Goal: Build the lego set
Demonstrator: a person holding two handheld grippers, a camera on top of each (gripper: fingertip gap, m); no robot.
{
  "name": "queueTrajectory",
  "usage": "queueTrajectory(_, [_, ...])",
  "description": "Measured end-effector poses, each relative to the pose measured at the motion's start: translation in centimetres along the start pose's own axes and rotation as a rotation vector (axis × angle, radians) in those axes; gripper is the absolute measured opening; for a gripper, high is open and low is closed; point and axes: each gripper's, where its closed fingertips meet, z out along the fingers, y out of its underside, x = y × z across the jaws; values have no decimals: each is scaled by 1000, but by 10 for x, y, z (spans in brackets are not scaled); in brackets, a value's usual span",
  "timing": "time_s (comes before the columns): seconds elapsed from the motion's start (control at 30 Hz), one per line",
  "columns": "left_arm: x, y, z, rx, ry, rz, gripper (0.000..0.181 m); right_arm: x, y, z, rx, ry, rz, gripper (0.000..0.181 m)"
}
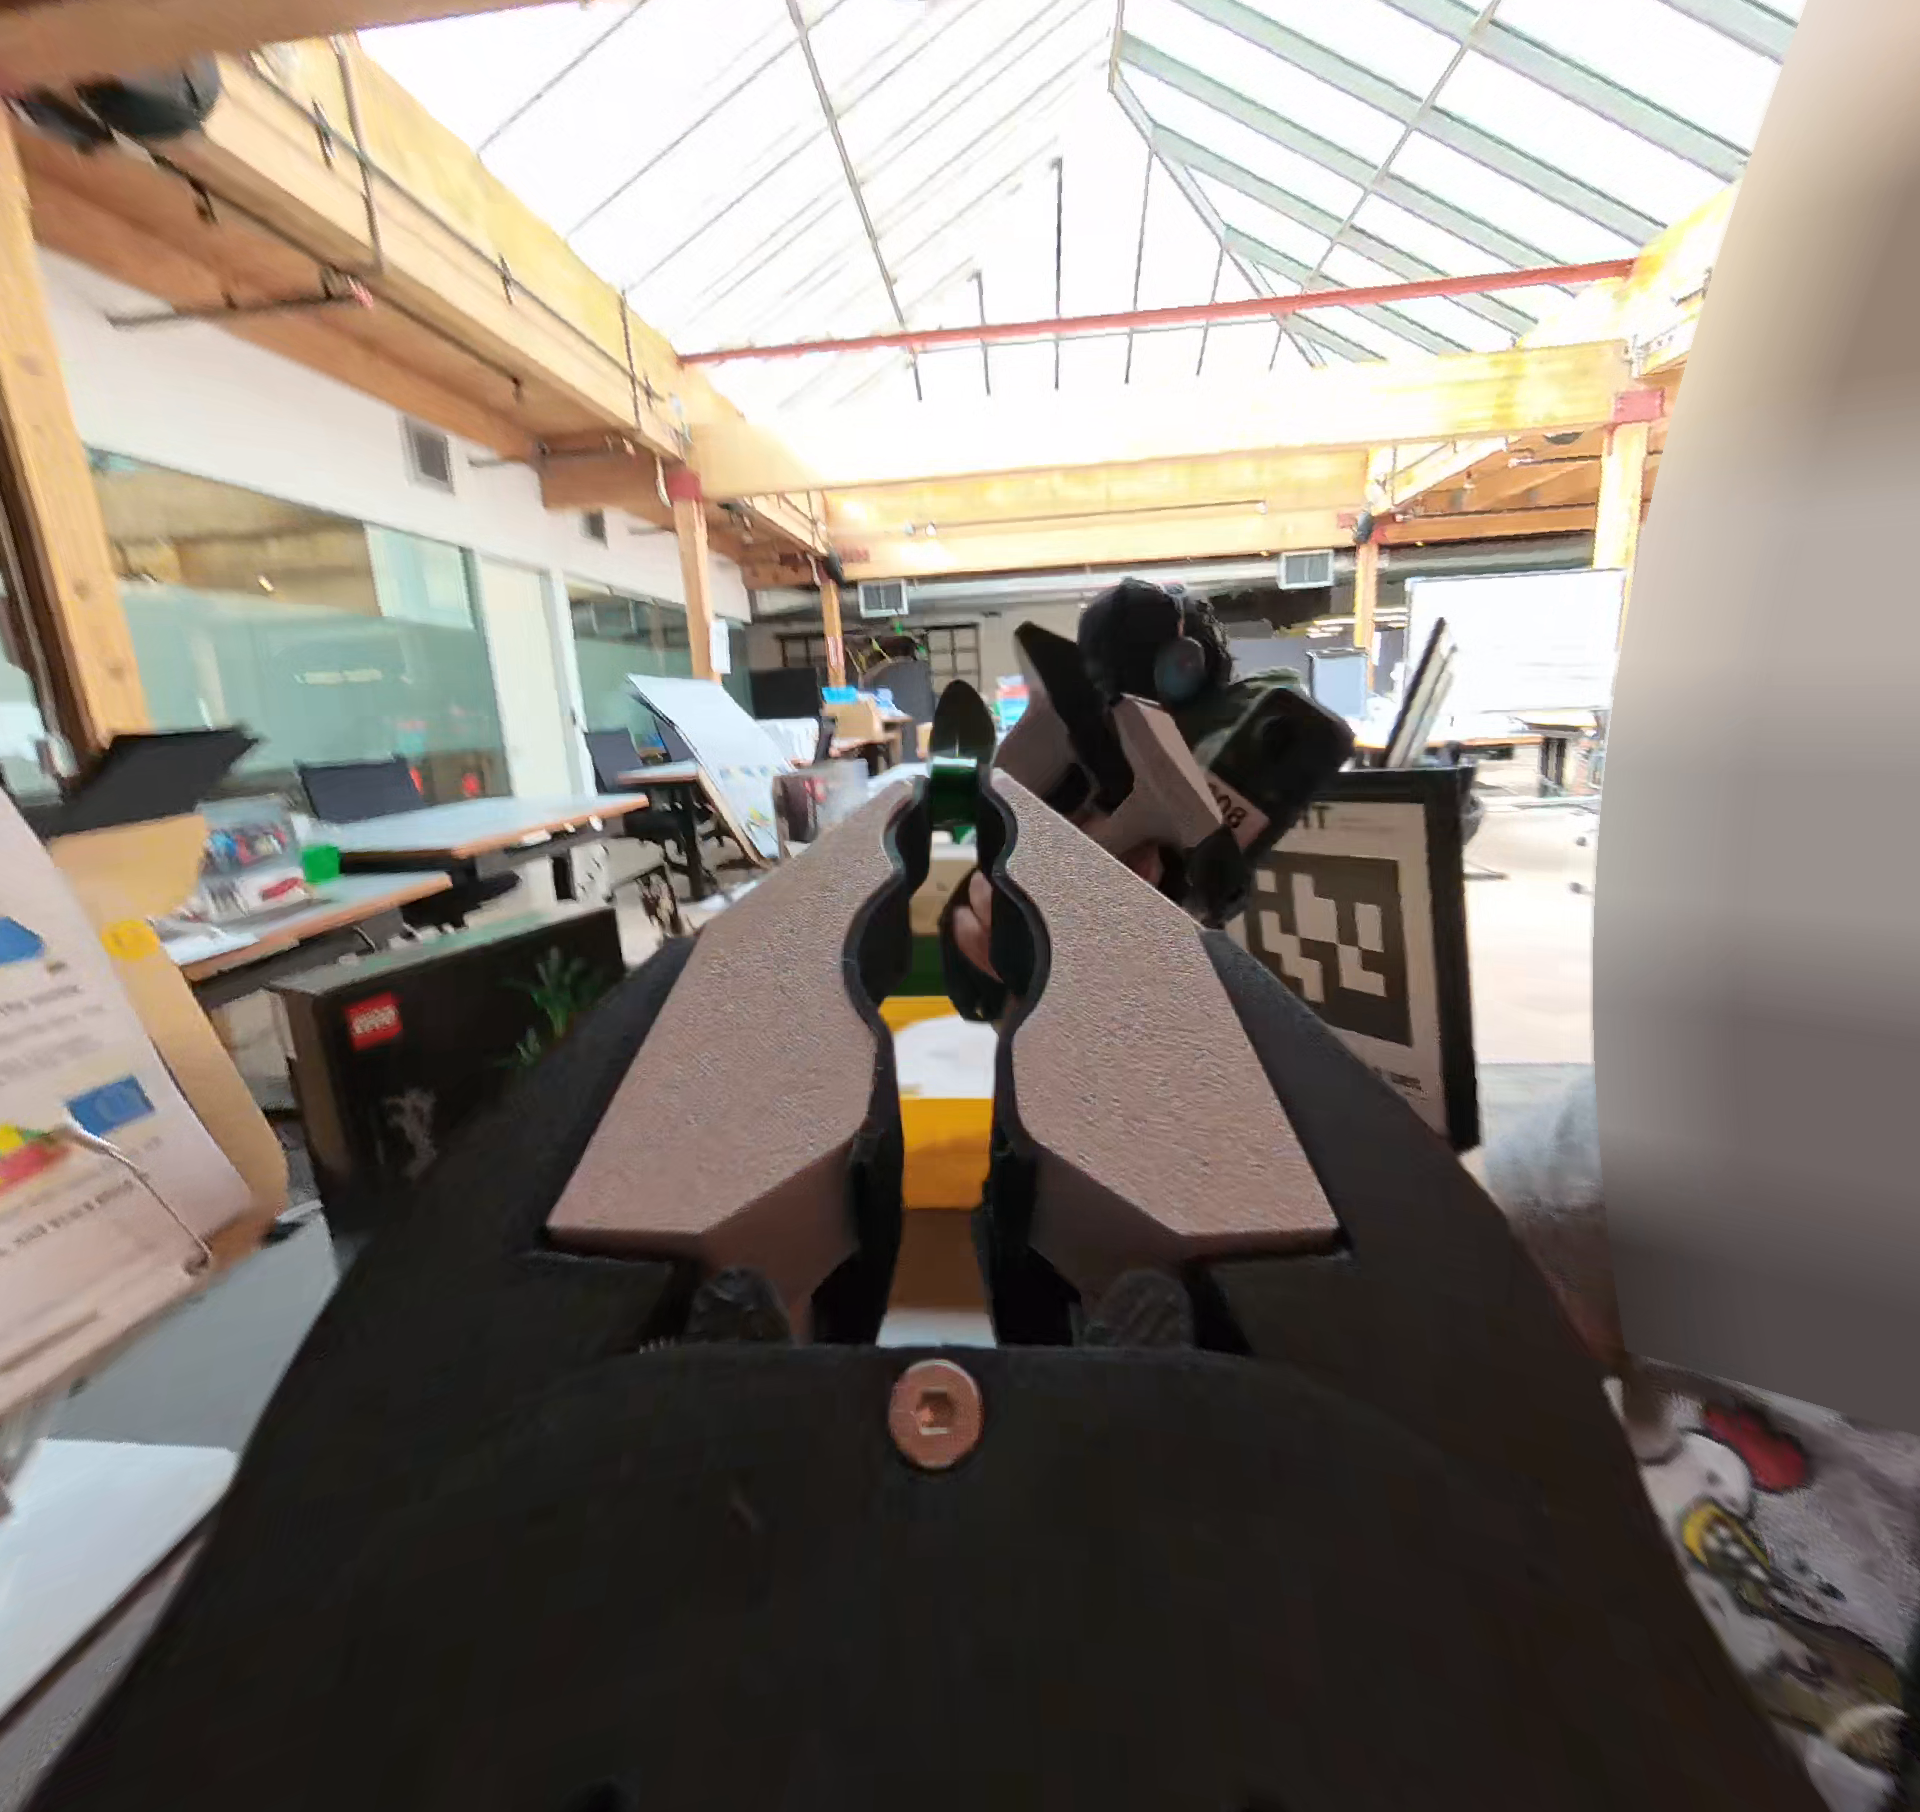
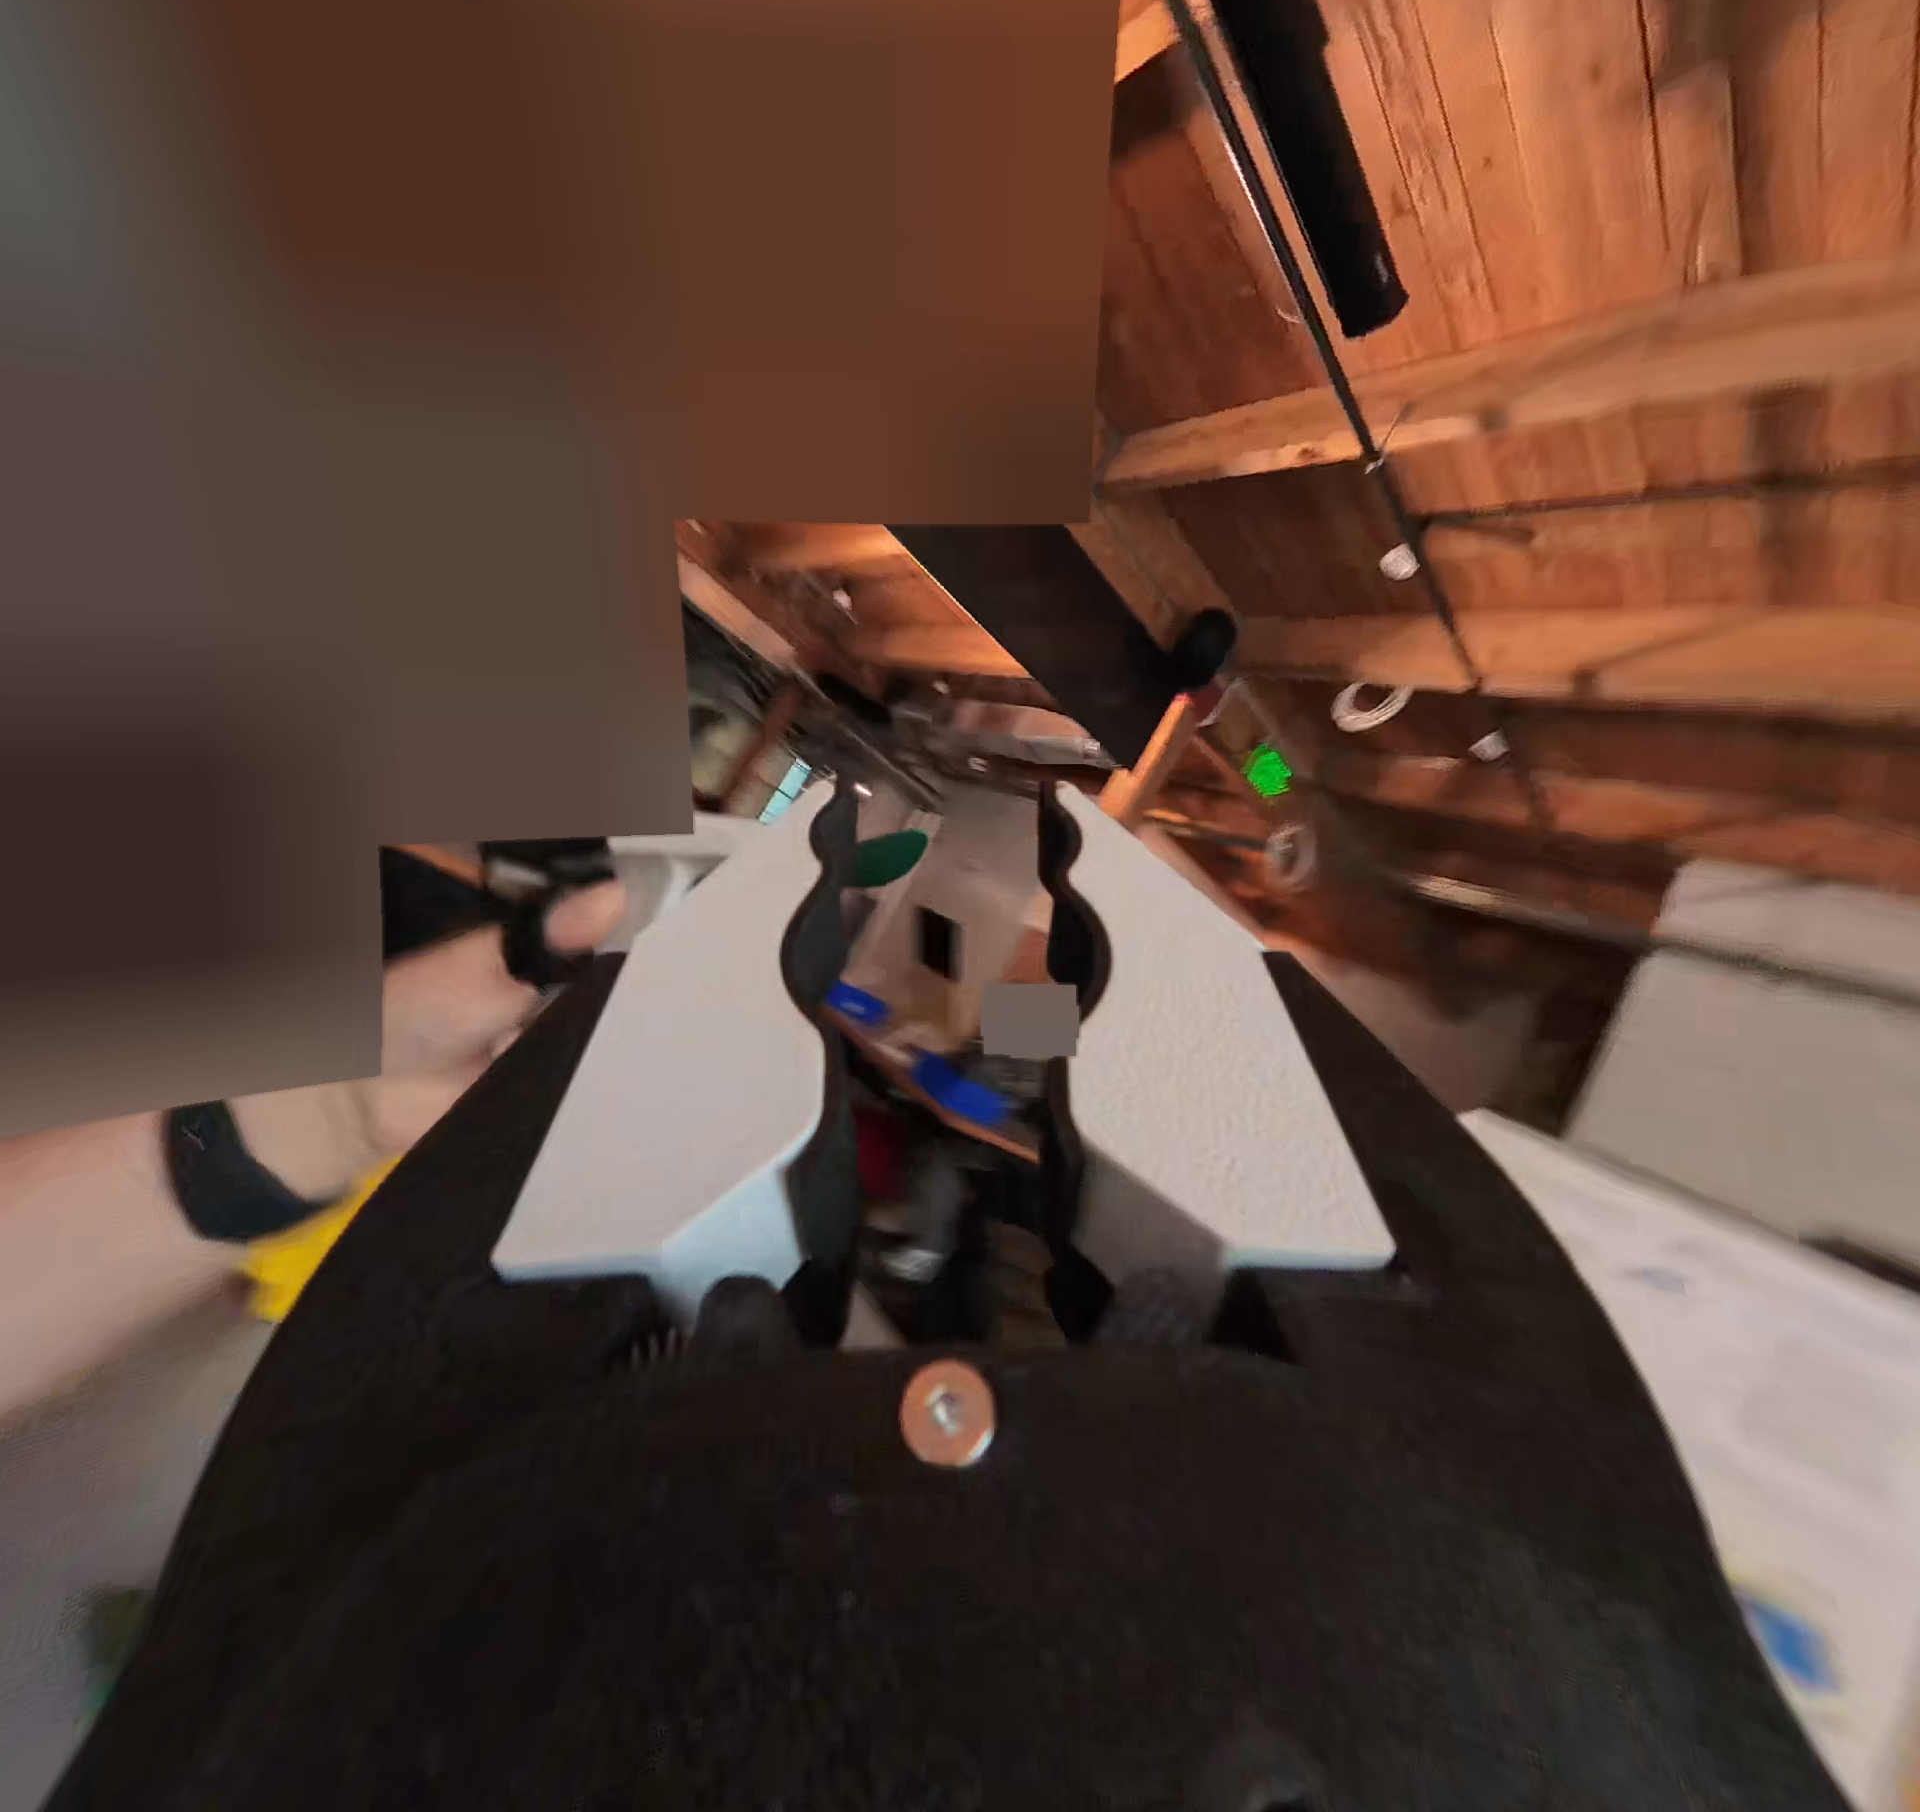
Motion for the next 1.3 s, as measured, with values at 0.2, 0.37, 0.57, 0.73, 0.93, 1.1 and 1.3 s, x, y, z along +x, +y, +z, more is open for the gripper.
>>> queueTrajectory(0.2, [16, -10, 1, 60, -50, 264, 5, -19, 40, 22, -33, -269, 763, 30])
queueTrajectory(0.37, [24, -1, 7, -1, -71, 399, 5, -36, 33, 18, -52, -368, 606, 25])
queueTrajectory(0.57, [11, 15, 4, -151, -302, 981, 5, -26, 56, -8, -336, -415, 598, 33])
queueTrajectory(0.73, [14, 29, 12, -215, -420, 1382, 5, -16, 49, 3, -167, -449, 1027, 38])
queueTrajectory(0.93, [21, 41, 20, -227, -427, 1536, 5, -61, 52, 11, -197, -646, 1094, 20])
queueTrajectory(1.1, [26, 40, 19, -202, -410, 1547, 5, -60, 52, 11, -187, -636, 1075, 18])
queueTrajectory(1.3, [33, 42, 20, -185, -377, 1567, 5, -60, 46, 6, -188, -649, 1005, 10])
